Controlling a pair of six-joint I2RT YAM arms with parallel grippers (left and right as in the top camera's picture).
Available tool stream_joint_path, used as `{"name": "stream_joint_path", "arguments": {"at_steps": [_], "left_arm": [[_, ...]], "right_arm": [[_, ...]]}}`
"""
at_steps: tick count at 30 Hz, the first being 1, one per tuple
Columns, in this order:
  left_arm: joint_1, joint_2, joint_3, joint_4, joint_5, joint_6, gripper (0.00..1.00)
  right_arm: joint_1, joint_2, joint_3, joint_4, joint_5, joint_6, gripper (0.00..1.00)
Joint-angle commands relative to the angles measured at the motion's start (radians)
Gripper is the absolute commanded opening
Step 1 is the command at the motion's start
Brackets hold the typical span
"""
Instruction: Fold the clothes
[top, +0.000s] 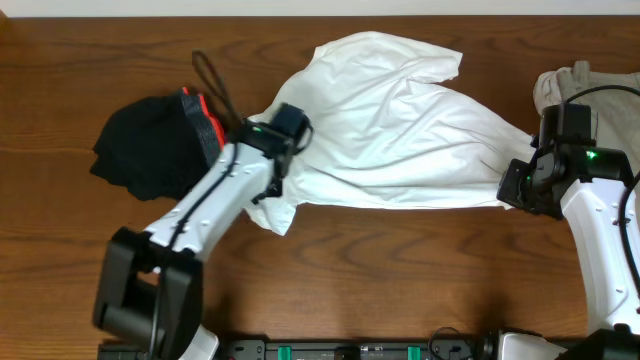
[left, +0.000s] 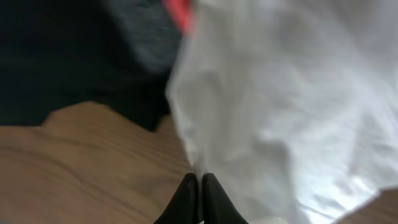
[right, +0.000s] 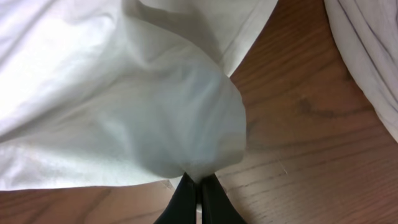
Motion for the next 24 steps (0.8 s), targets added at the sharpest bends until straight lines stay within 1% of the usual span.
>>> {"name": "stream_joint_path", "arguments": {"at_steps": [1, 8, 12, 17, 18, 19, 20, 21, 23, 24], "left_arm": [[0.055, -0.009, 0.013, -0.035, -0.039, -0.031, 0.06], [0.164, -0.016, 0.013, -0.158, -0.039, -0.031, 0.06], [0.210, -0.041, 0.013, -0.193, -0.039, -0.023, 0.06], [0.238, -0.104, 0.013, -0.217, -0.039, 0.007, 0.06], [0.240, -0.119, 0.013, -0.220, -0.039, 0.007, 0.06], [0.242, -0.138, 0.013, -0.223, -0.038, 0.007, 0.06], [0.242, -0.153, 0.013, -0.223, -0.039, 0.007, 0.06], [0.242, -0.169, 0.013, -0.222, -0.038, 0.007, 0.06], [0.242, -0.190, 0.013, -0.220, -0.038, 0.007, 0.06], [0.242, -0.196, 0.013, -0.220, -0.038, 0.007, 0.06]], "right_arm": [[-0.025, 0.000, -0.008, -0.013, 0.023, 0.020, 0.02], [-0.042, 0.023, -0.093, -0.035, 0.021, 0.034, 0.07], [-0.042, 0.025, -0.143, -0.005, 0.021, 0.034, 0.11], [-0.042, 0.025, -0.159, -0.016, 0.022, 0.077, 0.11], [-0.042, 0.025, -0.163, -0.014, 0.021, 0.087, 0.13], [-0.042, 0.025, -0.168, -0.010, 0.022, 0.101, 0.19], [-0.042, 0.025, -0.173, 0.000, 0.021, 0.105, 0.29], [-0.042, 0.025, -0.180, 0.019, 0.021, 0.105, 0.33], [-0.042, 0.027, -0.195, 0.065, 0.021, 0.126, 0.32], [-0.042, 0.027, -0.206, 0.098, 0.012, 0.135, 0.26]]}}
